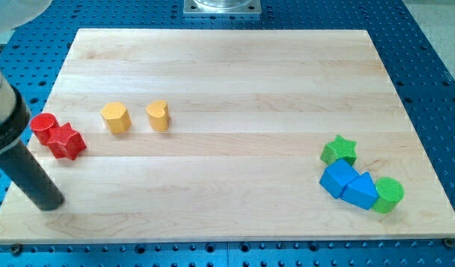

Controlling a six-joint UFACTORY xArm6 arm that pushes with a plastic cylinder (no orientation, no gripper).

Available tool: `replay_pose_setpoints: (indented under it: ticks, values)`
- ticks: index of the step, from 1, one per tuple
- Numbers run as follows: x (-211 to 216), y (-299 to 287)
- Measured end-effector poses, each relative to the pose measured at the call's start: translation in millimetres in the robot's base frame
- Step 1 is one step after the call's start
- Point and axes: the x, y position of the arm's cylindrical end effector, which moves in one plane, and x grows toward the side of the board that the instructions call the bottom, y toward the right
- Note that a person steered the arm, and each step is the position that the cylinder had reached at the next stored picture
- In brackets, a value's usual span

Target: Move the heart diagonal to the hexagon

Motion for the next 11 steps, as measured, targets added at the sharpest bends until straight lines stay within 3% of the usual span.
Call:
replay_pose_setpoints:
  ticks: [2, 5, 8, 9, 11]
  values:
    - [-26, 61]
    - [-199, 101]
    - [-102, 115]
    - [-114, 168]
    - [-260, 228]
